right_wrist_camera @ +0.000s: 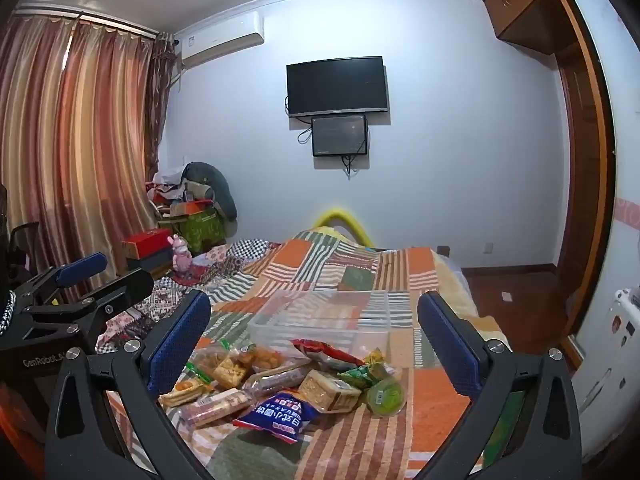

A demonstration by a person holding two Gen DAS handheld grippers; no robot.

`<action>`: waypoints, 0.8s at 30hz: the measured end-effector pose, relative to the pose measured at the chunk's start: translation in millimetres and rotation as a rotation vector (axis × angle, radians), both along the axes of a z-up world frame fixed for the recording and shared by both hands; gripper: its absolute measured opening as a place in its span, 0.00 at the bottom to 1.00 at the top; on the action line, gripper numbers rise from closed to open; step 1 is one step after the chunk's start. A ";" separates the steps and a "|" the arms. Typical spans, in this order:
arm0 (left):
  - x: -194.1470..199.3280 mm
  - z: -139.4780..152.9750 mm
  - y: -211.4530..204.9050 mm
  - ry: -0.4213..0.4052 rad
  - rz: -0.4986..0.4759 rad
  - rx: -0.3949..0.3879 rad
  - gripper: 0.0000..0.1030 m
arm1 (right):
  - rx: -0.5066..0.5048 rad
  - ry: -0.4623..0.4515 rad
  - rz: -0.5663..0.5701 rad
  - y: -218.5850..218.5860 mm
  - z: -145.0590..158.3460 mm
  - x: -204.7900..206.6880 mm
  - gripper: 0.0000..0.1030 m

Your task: Organize snacks

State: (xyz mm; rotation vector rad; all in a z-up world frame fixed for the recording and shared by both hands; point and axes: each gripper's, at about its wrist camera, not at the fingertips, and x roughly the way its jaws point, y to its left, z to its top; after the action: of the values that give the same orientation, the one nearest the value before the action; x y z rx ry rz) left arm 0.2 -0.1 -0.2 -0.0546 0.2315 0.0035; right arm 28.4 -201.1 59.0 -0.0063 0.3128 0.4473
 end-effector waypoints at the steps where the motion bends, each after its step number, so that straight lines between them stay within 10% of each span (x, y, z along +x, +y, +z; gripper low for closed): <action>1: -0.2 0.0 0.4 -0.003 0.001 -0.009 1.00 | 0.012 0.012 0.000 -0.4 0.1 0.5 1.00; 24: 2.0 -3.2 -0.7 0.009 -0.007 -0.007 1.00 | 0.017 0.000 -0.013 -2.9 5.8 -0.4 1.00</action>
State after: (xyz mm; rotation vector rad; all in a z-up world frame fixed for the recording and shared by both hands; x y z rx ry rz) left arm 2.2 -0.9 -3.4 -0.0610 0.2411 -0.0045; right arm 28.0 -204.0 64.8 0.0124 0.3090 0.4366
